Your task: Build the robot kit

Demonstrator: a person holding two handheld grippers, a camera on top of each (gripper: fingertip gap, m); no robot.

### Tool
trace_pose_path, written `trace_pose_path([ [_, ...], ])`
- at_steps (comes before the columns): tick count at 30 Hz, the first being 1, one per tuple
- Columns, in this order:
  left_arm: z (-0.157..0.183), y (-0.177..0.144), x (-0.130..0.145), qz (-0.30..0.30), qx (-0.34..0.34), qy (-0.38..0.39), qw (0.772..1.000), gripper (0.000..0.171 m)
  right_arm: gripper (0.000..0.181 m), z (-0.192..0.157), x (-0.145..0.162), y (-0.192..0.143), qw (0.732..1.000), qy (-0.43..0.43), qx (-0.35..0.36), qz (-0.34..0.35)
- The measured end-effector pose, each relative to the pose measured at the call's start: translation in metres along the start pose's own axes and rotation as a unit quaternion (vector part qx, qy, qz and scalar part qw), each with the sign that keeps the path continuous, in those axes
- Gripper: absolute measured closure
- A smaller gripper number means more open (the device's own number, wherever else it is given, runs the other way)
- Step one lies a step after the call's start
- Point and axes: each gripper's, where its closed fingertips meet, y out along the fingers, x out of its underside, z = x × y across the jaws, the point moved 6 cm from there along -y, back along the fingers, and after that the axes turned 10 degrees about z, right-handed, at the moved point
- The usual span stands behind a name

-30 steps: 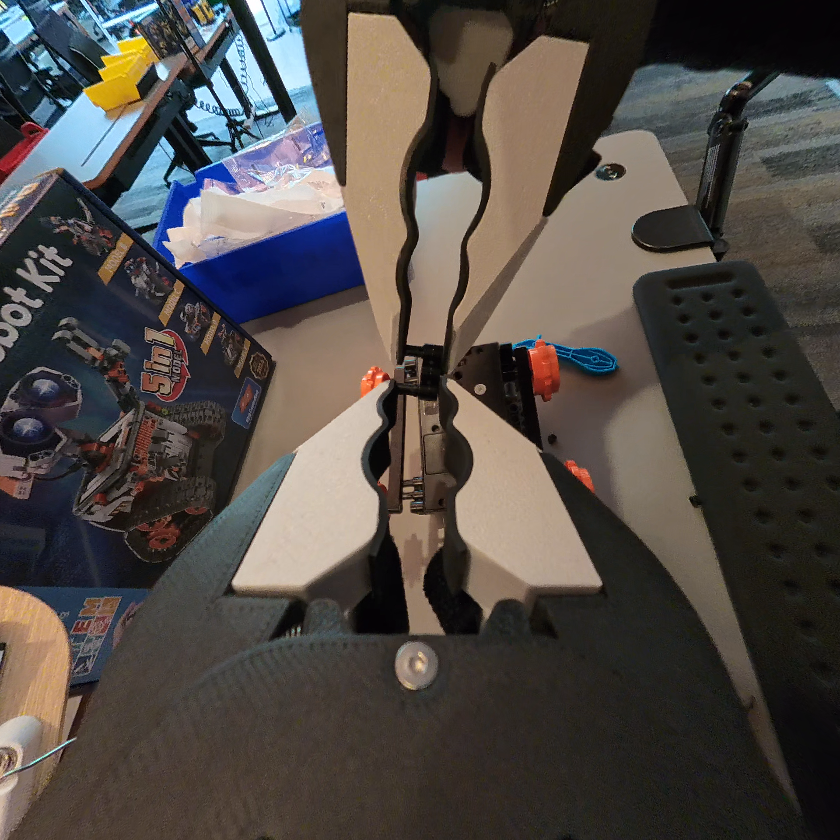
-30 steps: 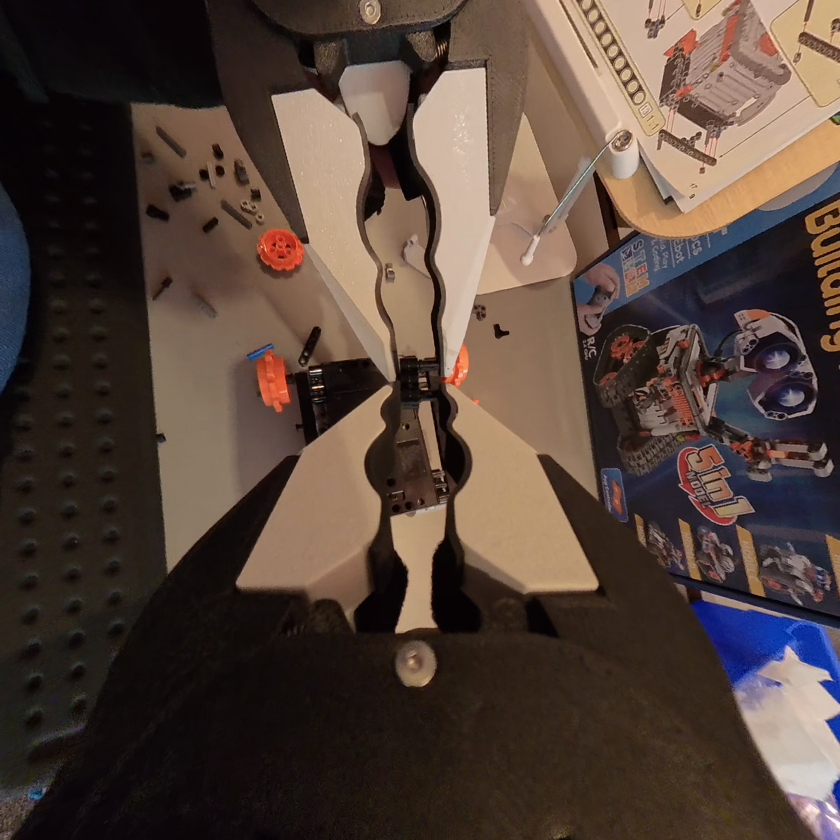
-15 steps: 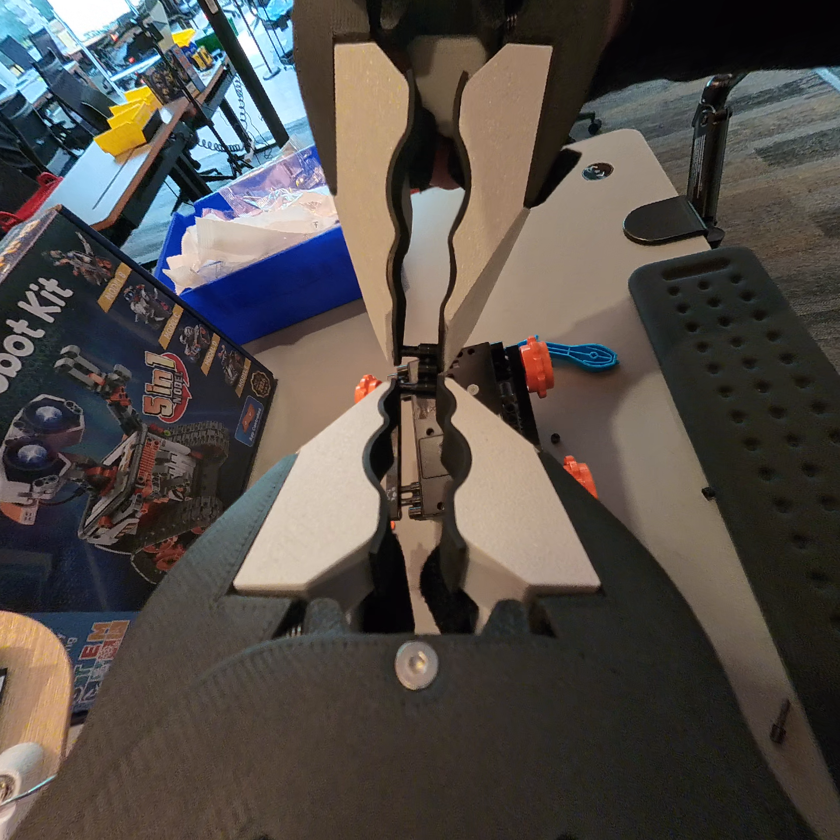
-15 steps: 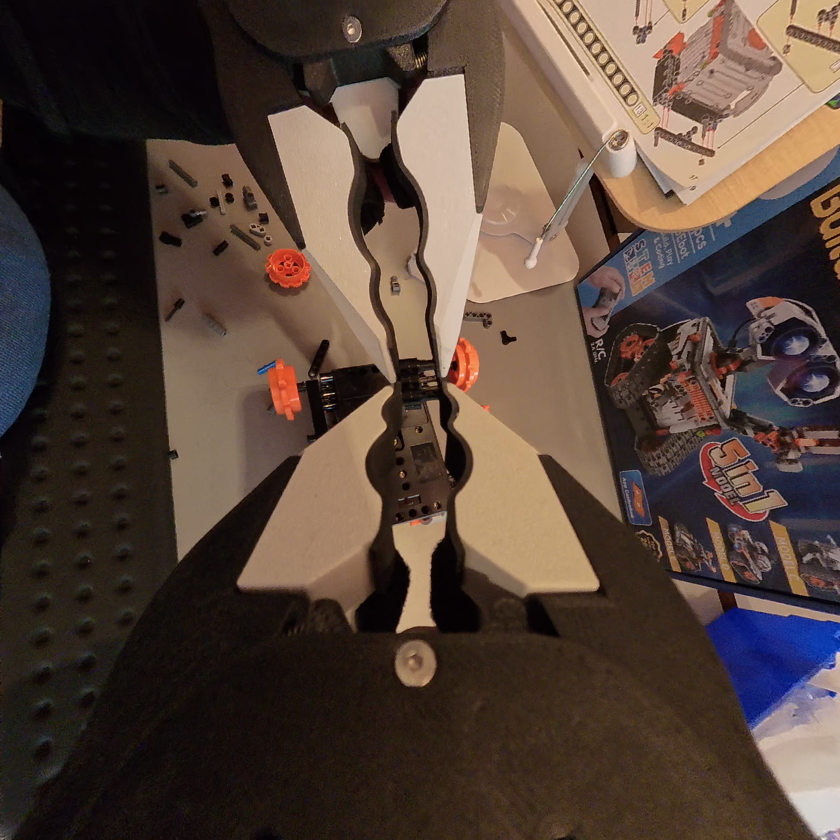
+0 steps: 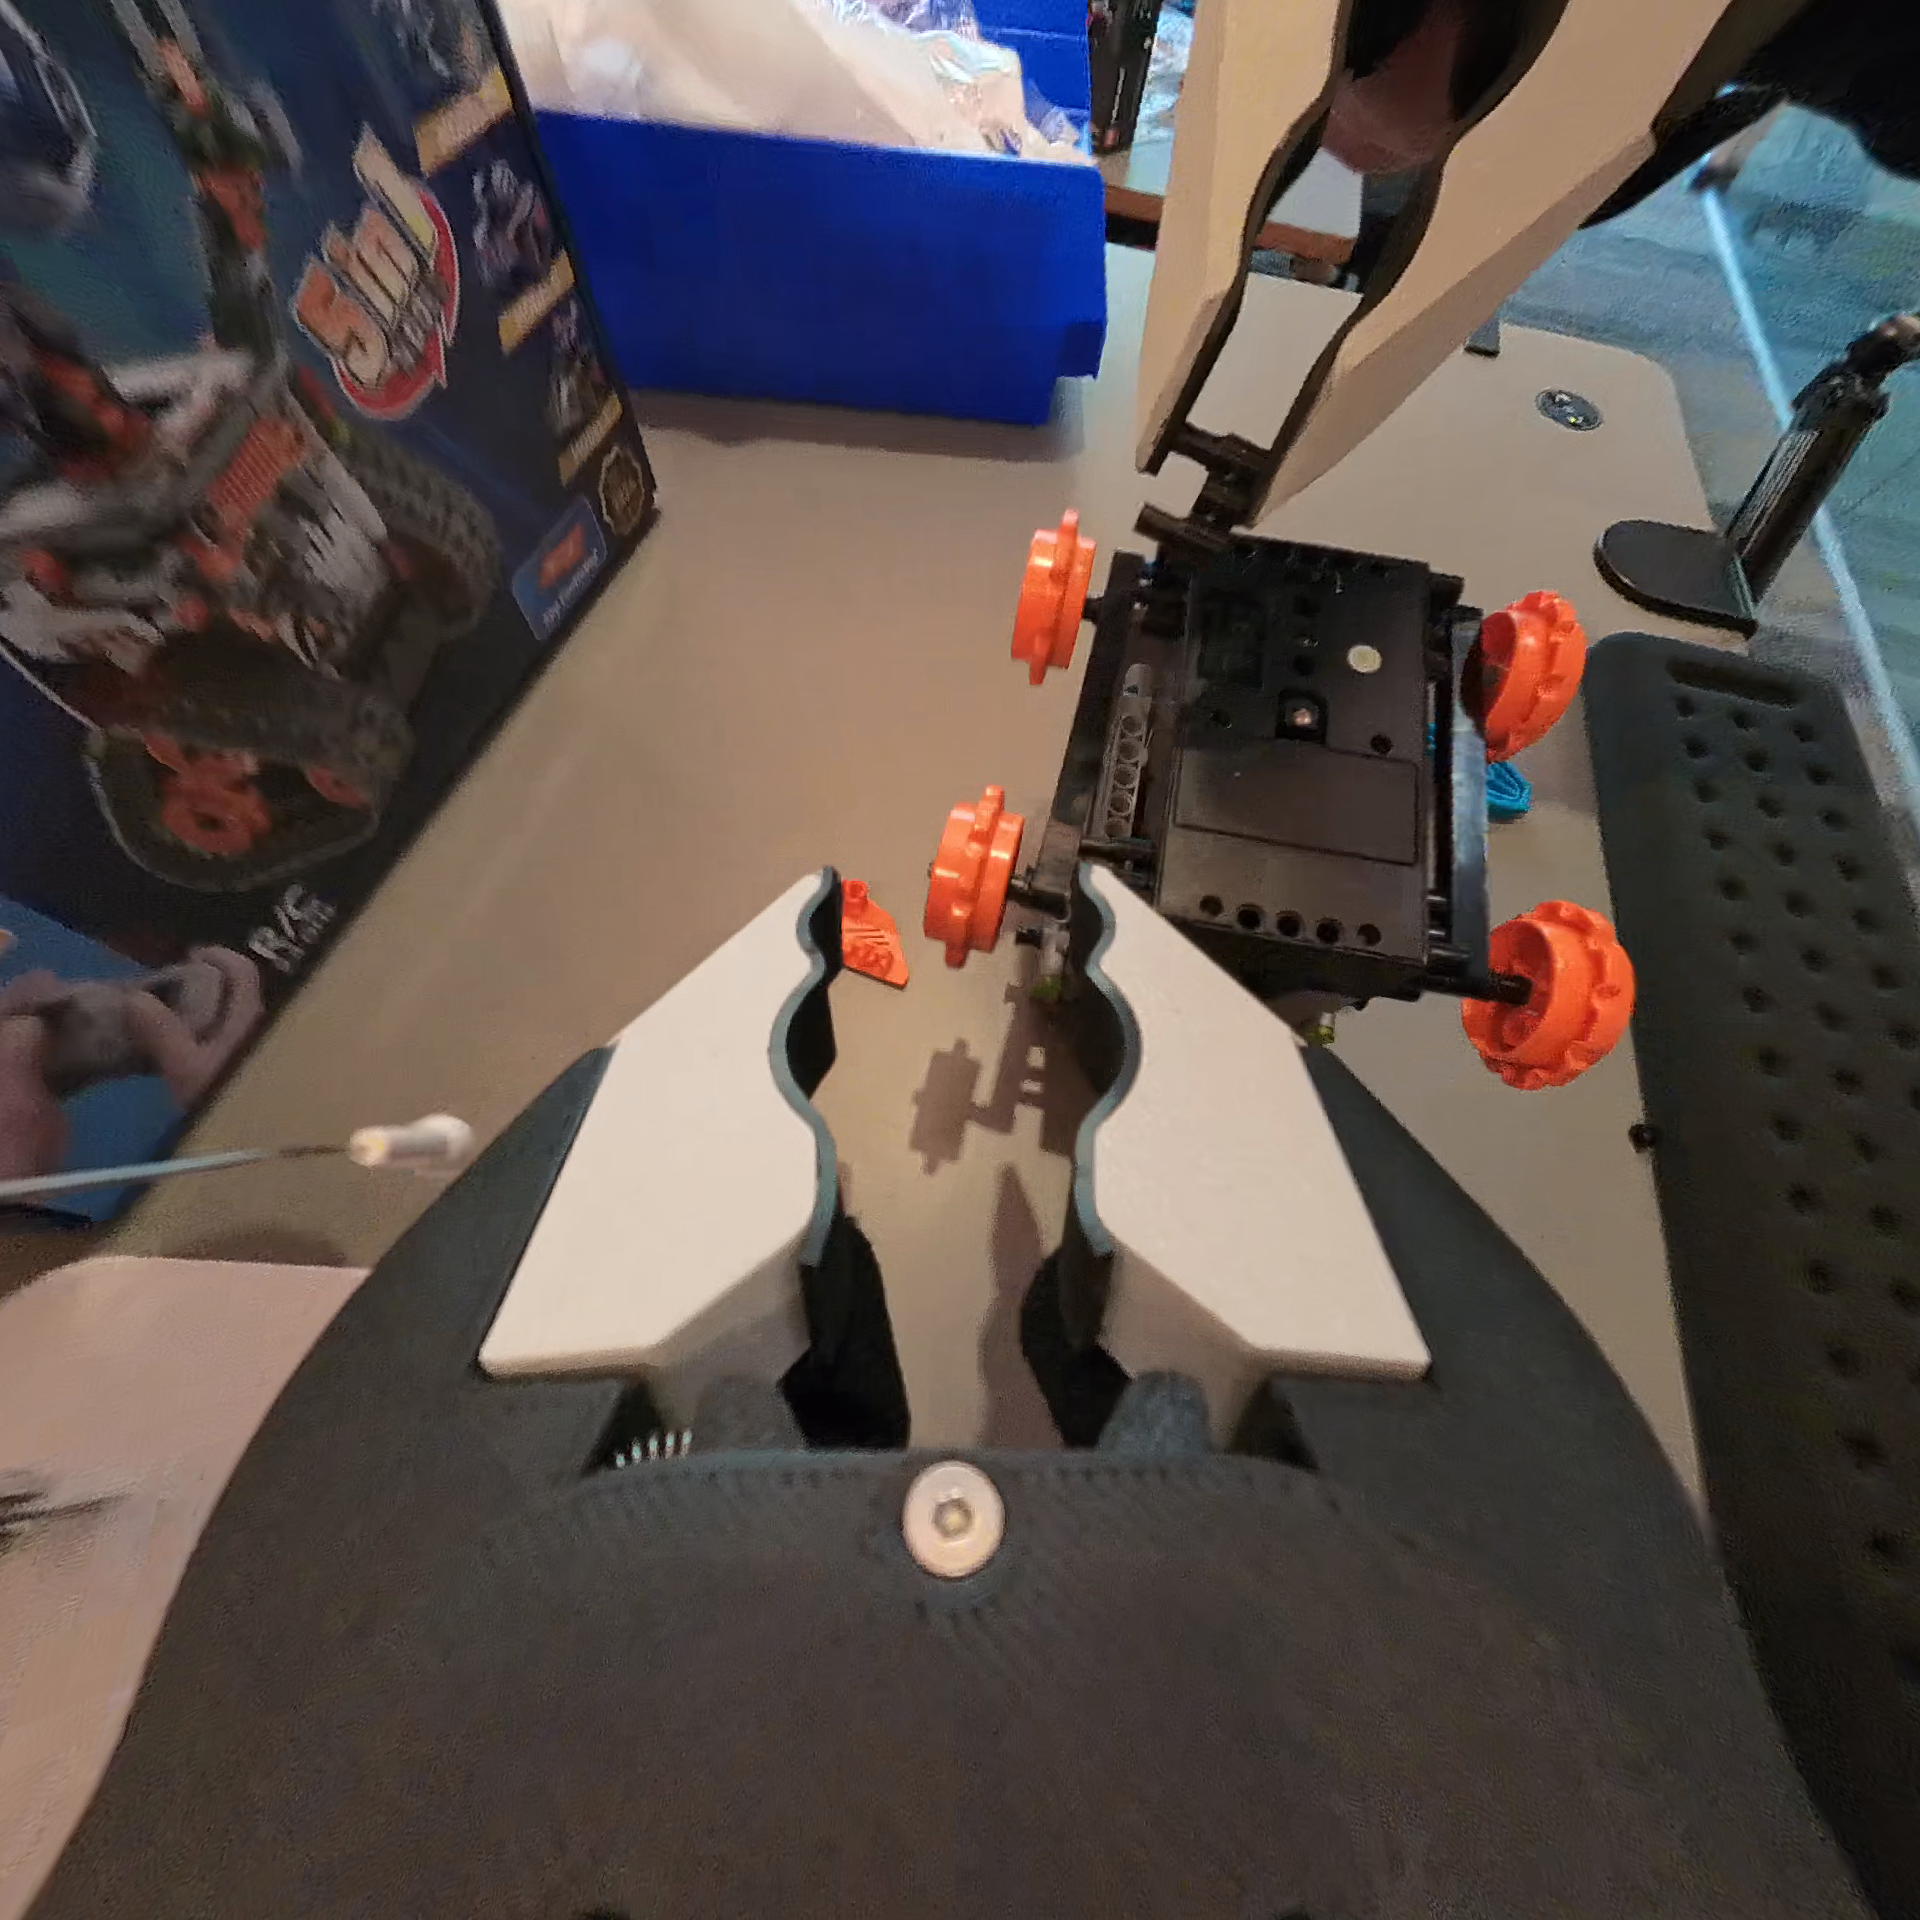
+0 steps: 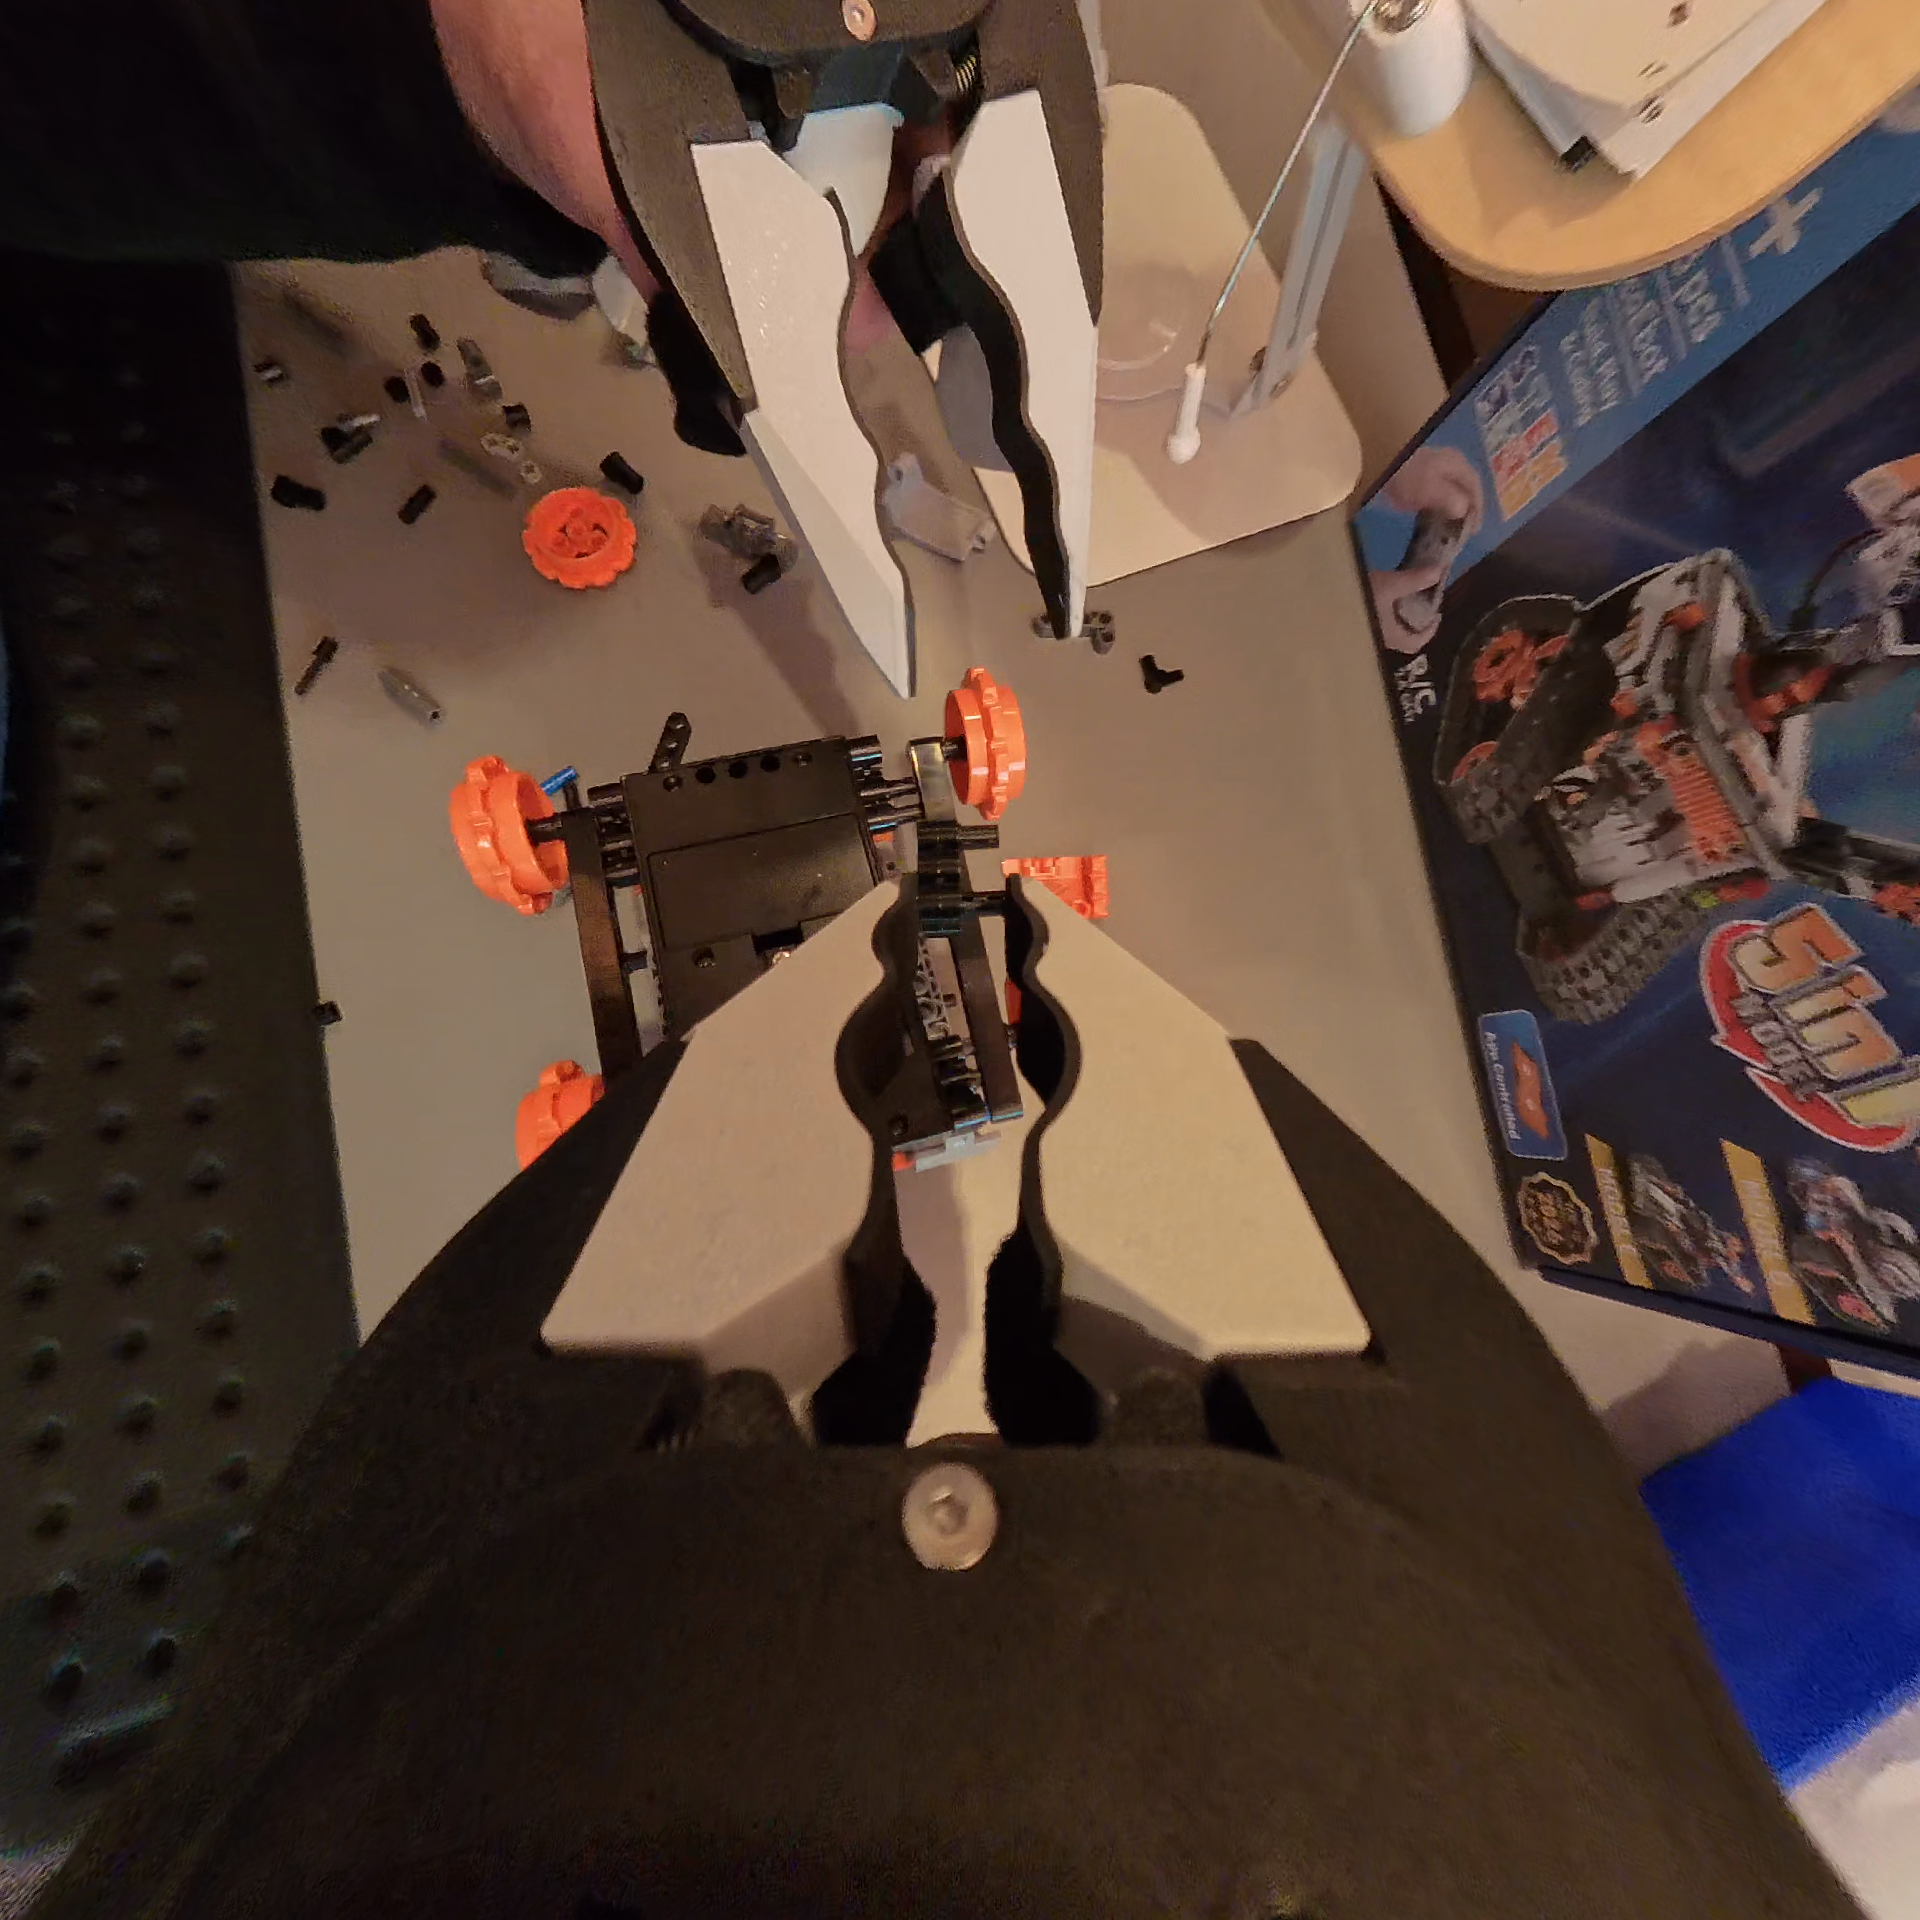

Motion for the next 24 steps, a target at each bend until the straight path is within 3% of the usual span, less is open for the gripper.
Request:
trace_pose_path([
  [6,0.001,0.003,0.011,0.048,0.014,-0.046,0.998,0.133,0.168,0.005,0.010,0.013,0.997,0.053,-0.060,0.002],
  [9,-0.005,0.005,0.022,0.043,0.028,-0.083,0.995,0.131,0.168,0.008,0.016,0.018,0.994,0.074,-0.076,0.006],
  [16,0.000,0.011,0.042,0.088,0.090,-0.171,0.977,0.149,0.168,0.004,0.027,0.028,0.995,0.054,-0.082,-0.031],
  [24,-0.001,0.016,0.041,0.143,0.161,-0.280,0.935,0.137,0.168,0.003,0.027,0.028,0.993,0.056,-0.096,-0.038],
])
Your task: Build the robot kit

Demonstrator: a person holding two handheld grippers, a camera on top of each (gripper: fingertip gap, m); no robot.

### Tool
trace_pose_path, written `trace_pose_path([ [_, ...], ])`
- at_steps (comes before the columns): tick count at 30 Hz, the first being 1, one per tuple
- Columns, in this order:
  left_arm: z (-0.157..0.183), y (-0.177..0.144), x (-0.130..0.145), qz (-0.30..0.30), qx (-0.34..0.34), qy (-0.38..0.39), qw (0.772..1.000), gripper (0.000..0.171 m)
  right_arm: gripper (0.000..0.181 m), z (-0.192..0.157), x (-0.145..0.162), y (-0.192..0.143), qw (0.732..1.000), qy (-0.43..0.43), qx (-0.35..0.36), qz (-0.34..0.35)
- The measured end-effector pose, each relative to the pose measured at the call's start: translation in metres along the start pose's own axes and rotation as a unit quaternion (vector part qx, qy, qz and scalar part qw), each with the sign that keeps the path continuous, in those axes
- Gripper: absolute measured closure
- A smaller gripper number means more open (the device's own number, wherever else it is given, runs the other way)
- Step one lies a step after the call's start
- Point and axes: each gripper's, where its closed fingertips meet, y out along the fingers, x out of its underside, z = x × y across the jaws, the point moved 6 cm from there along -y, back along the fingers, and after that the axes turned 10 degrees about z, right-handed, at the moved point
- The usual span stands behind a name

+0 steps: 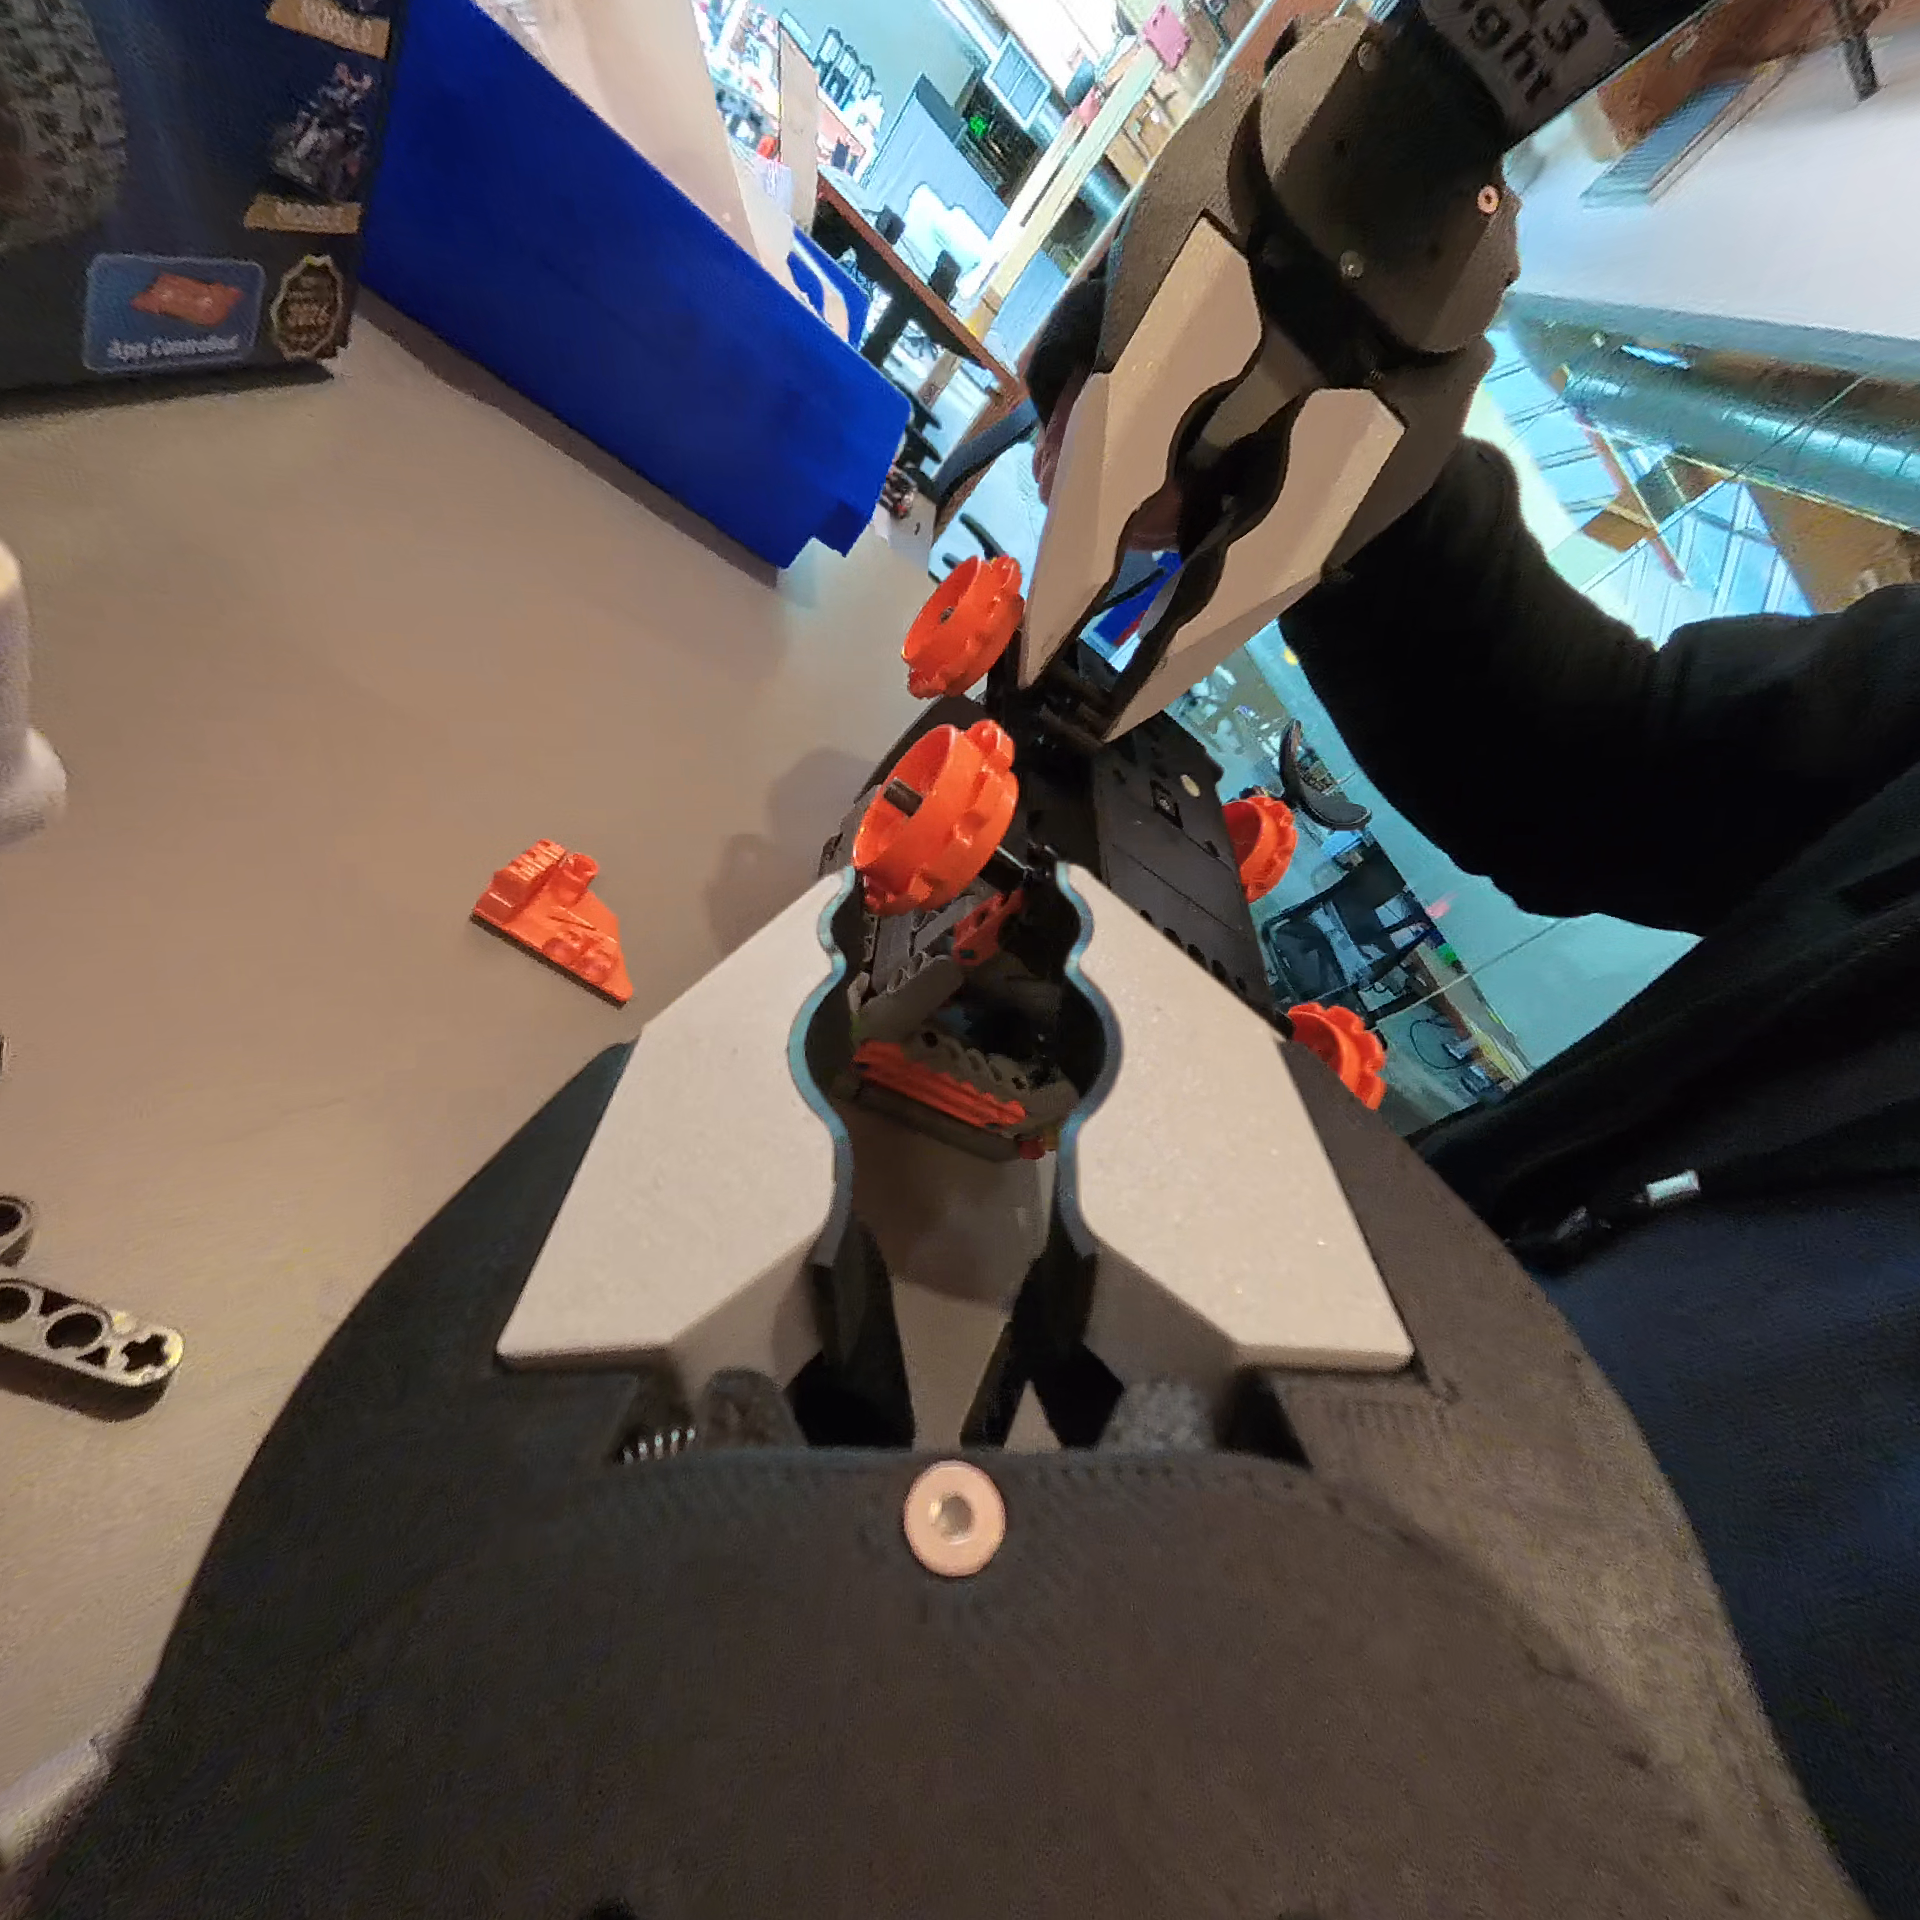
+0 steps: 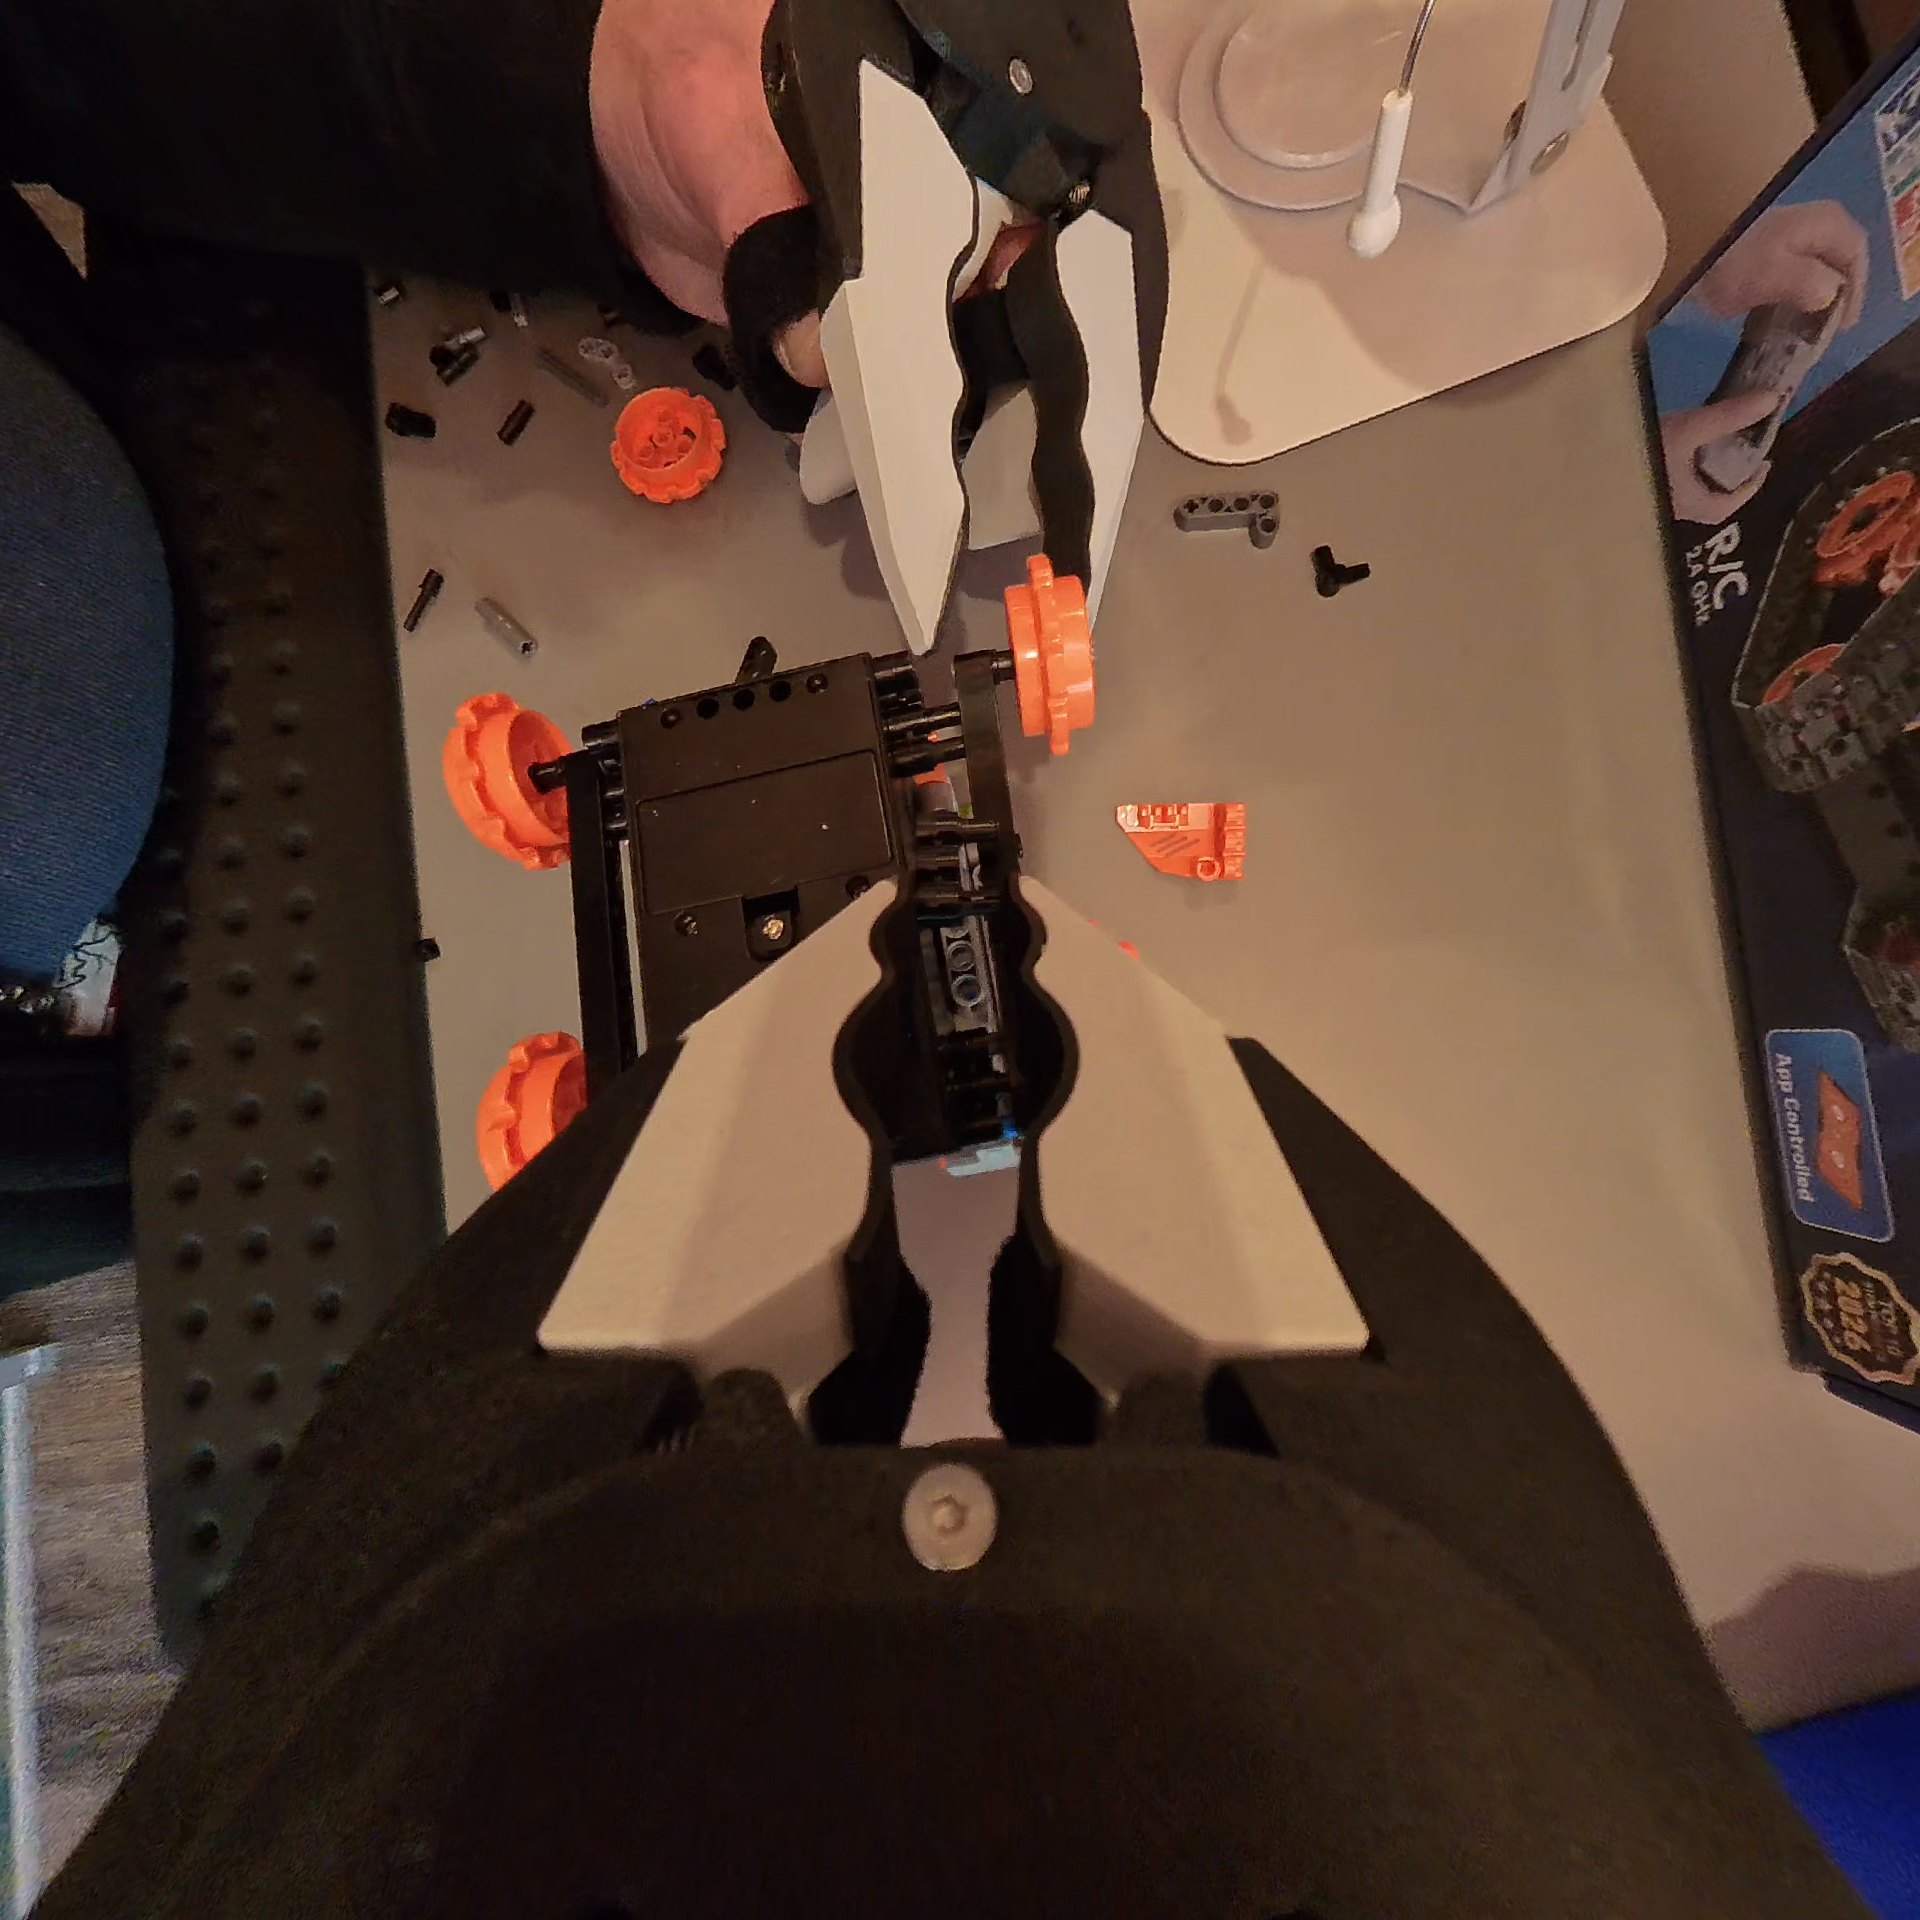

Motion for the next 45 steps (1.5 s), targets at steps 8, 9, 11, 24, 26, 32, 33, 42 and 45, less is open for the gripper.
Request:
trace_pose_path([
  [8,-0.002,0.000,-0.001,0.014,0.008,-0.012,1.000,0.139,0.162,0.003,-0.002,-0.001,0.999,0.006,-0.005,-0.032],
  [9,-0.001,0.000,-0.001,0.015,0.010,-0.012,1.000,0.140,0.163,0.004,-0.002,-0.002,0.999,0.004,0.000,-0.035],
  [11,0.000,0.000,0.000,0.014,0.014,-0.013,1.000,0.142,0.164,0.004,-0.003,-0.004,0.999,0.004,0.006,-0.037],
  [24,0.002,0.005,-0.002,0.012,0.038,-0.028,0.999,0.144,0.181,0.003,0.004,-0.003,0.998,0.059,0.022,-0.025],
  [26,0.004,0.007,-0.003,0.015,0.042,-0.031,0.999,0.144,0.181,0.003,0.006,-0.006,0.997,0.071,0.021,-0.021],
  [32,0.021,0.019,-0.004,0.018,0.085,-0.052,0.995,0.135,0.181,-0.010,0.008,-0.014,0.997,0.076,0.018,-0.001],
  [33,0.024,0.023,-0.003,0.017,0.085,-0.051,0.995,0.132,0.181,-0.014,0.009,-0.015,0.997,0.077,0.021,0.000],
  [42,0.045,0.042,0.012,-0.004,0.090,-0.047,0.995,0.134,0.181,-0.042,0.025,-0.023,0.994,0.092,0.055,0.034],
  [45,0.048,0.044,0.014,-0.005,0.090,-0.047,0.995,0.134,0.181,-0.046,0.027,-0.023,0.992,0.103,0.052,0.041],
])
